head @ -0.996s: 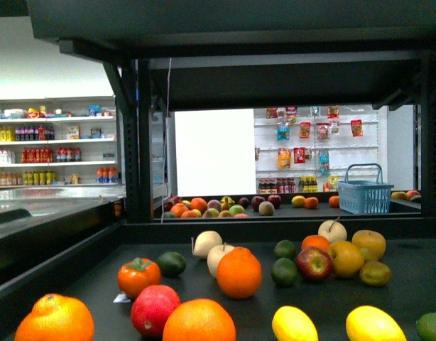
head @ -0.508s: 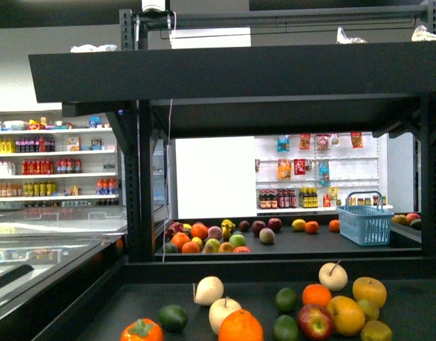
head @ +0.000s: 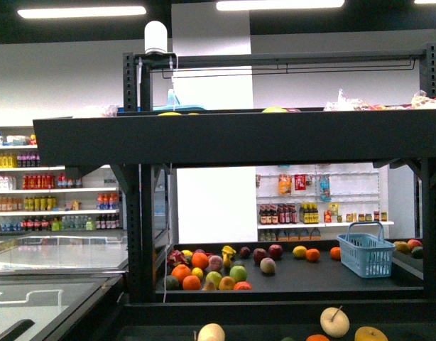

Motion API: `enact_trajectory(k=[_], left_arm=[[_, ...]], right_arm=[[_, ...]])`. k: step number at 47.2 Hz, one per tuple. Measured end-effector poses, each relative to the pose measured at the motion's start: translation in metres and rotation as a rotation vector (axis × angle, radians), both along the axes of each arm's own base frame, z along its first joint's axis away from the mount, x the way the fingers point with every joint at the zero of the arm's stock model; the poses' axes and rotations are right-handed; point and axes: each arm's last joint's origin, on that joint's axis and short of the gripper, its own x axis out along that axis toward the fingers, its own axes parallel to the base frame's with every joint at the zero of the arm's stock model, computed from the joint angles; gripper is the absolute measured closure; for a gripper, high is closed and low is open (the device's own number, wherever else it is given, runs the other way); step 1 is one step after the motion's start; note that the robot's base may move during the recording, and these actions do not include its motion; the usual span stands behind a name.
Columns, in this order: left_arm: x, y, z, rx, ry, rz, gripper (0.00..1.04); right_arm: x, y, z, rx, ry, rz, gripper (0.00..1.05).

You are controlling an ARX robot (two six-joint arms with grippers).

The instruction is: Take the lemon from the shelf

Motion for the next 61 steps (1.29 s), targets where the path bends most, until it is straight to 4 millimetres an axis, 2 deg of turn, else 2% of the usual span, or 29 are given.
enact_trajectory(k=[10,14,17,24,28,37,45,58,61], left_arm=[[0.000,0.000,0.000,0.000,0.000,0.000,0.08],[0.003,0.000,-0.002,-0.165,0.074,0.127,0.08],[0.007,-0.001,0.001,-0.300,0.104,0.116,0.08],[0.024,0.006,0.033,-0.587,0.094,0.068,0.08],[0.048,0.021,0.063,-0.779,0.080,0.045,0.08],[0.103,0.066,0.098,-1.046,0.039,0.182,0.08],[0.158,0.106,0.112,-1.217,0.019,0.313,0.08],[0.241,0.147,0.127,-1.352,0.013,0.419,0.08],[0.254,0.155,0.132,-1.362,0.005,0.429,0.08]], right_arm=[[0.000,0.000,0.000,0.000,0.000,0.001,0.08],[0.000,0.000,0.000,0.000,0.000,-0.001,0.08],[0.000,0.000,0.000,0.000,0.000,0.000,0.08],[0.000,0.000,0.000,0.000,0.000,0.001,0.08],[0.000,0.000,0.000,0.000,0.000,0.000,0.08],[0.000,0.000,0.000,0.000,0.000,0.000,0.08],[0.000,0.000,0.000,0.000,0.000,0.000,0.08],[0.000,0.000,0.000,0.000,0.000,0.000,0.08],[0.000,0.000,0.000,0.000,0.000,0.000,0.08]])
